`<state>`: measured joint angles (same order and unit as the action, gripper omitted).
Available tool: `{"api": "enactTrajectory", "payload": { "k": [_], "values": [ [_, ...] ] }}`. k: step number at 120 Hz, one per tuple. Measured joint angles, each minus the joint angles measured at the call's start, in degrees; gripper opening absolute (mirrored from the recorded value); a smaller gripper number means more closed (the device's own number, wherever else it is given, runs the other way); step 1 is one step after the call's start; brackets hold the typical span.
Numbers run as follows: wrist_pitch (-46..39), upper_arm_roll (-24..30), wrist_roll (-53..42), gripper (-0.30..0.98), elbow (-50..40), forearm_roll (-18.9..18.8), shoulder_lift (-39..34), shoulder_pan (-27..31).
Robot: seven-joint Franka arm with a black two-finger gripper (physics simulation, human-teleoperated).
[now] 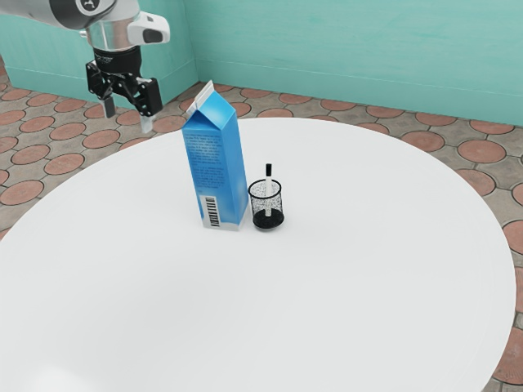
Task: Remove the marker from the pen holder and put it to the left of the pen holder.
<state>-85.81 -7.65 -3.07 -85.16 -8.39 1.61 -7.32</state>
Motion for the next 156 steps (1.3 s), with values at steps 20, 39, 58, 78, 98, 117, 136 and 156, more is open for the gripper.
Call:
{"api": "enactTrajectory", "payload": {
  "k": [20, 39, 58, 78, 98, 117, 136, 156],
  "values": [
    [0.07, -0.04, -0.31, 0.69, -0.03, 0.0, 0.0, -0.21],
    [-2.18, 0.61, -0.64, 0.69, -0.32, 0.69, -0.41, 0.37],
    [-14.07, 0.66, -8.69, 0.67, -3.48, -3.41, 4.55, -2.11],
    [-27.08, 0.72, -21.79, 0.68, -2.36, -12.83, 23.93, -4.08],
    [-34.31, 0.98, -31.71, 0.68, -2.41, -23.63, 27.16, -7.42],
    [-37.23, 0.98, -38.37, 0.68, -3.59, -31.79, 27.44, -9.29],
    [-38.83, 2.94, -43.75, 0.61, -2.38, -45.43, 31.19, -12.19],
    [-39.66, 3.84, -48.25, 0.5, 0.23, -58.45, 35.39, -12.35]
  ]
}}
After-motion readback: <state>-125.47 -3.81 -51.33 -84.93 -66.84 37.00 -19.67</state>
